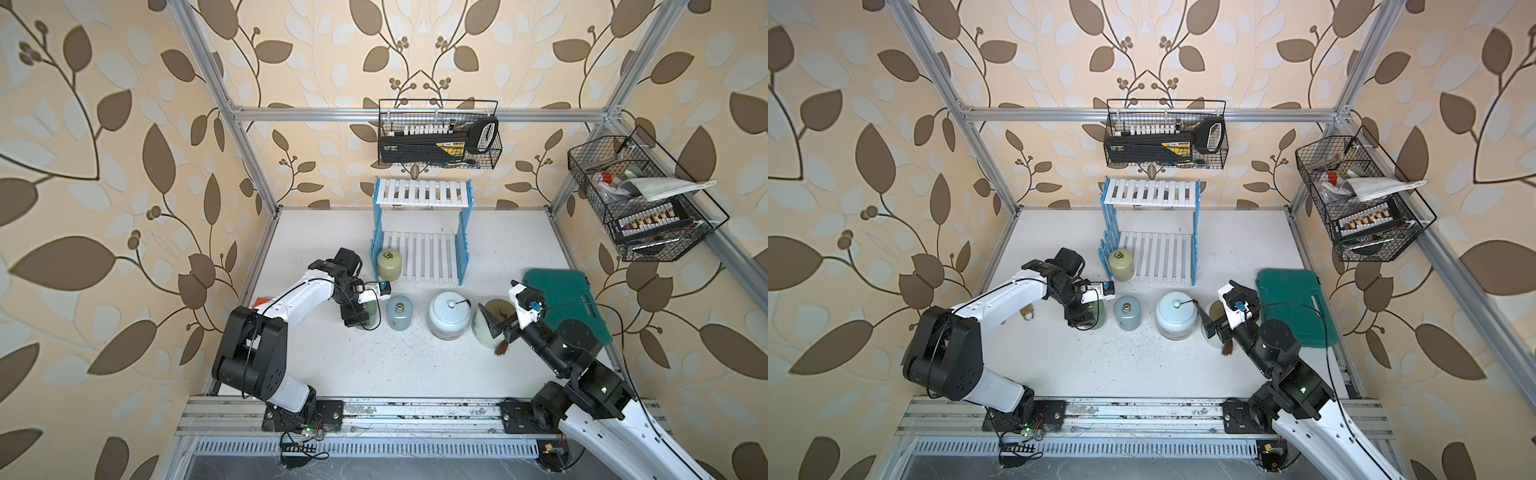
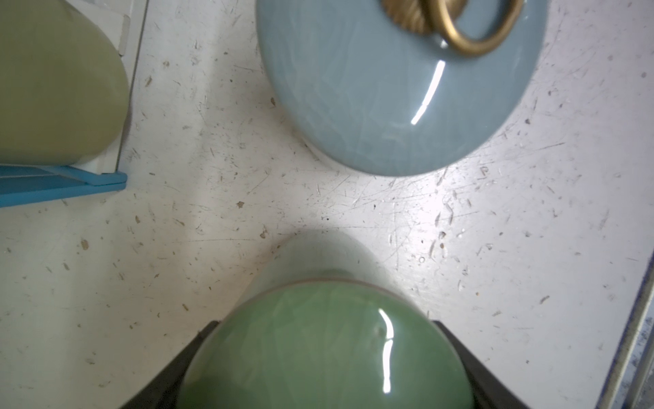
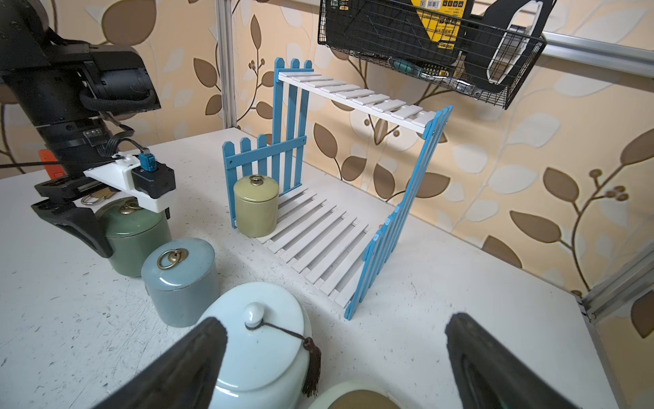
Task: Remove the tea canisters from the shelf
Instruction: Place the tea canister at the center of the board.
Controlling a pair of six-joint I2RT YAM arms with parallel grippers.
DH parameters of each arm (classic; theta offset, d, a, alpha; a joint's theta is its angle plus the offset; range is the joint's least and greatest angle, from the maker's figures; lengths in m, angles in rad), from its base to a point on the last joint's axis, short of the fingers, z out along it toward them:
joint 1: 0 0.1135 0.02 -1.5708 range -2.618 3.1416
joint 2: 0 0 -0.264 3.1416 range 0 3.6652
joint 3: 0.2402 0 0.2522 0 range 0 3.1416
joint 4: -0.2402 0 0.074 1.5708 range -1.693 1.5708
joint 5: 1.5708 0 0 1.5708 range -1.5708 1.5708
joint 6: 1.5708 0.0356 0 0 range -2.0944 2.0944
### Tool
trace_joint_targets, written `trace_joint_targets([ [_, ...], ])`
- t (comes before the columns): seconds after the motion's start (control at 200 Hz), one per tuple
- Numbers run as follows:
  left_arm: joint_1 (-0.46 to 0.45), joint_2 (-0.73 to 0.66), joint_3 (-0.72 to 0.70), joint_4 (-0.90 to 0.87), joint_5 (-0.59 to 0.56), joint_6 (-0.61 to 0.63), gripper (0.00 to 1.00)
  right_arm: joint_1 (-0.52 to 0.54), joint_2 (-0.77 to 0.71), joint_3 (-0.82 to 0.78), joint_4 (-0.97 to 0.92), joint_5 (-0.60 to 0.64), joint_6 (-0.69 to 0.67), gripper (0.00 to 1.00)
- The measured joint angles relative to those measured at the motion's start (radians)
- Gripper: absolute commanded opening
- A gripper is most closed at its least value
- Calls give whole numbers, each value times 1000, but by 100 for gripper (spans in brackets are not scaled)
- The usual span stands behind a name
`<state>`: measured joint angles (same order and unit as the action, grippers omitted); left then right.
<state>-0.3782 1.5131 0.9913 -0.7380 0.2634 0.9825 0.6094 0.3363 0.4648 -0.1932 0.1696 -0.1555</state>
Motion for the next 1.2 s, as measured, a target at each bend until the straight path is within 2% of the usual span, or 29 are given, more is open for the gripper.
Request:
trace_joint_targets([
  [0.215, 6, 31, -14, 21, 0, 17, 62, 0, 0, 0, 1, 0, 0, 99],
  [0.4, 13, 38, -15, 45, 9, 16, 68, 0, 1, 0, 1, 0, 0, 99],
  [0.51, 15, 37, -23, 61, 17, 17, 76, 0, 1, -1, 2, -1, -1, 99],
  [0.54, 19, 37, -24, 63, 21, 16, 87, 0, 1, -1, 2, -2, -2, 99],
  [0.6, 22, 37, -27, 67, 27, 16, 98, 0, 1, -1, 2, -2, -3, 99],
  [0.93, 25, 27, -34, 89, 23, 19, 99, 0, 2, -6, 1, -4, -3, 99],
  [1.2, 24, -116, 0, 21, 31, -14, 99, 0, 99, 6, -32, -76, -7, 99],
])
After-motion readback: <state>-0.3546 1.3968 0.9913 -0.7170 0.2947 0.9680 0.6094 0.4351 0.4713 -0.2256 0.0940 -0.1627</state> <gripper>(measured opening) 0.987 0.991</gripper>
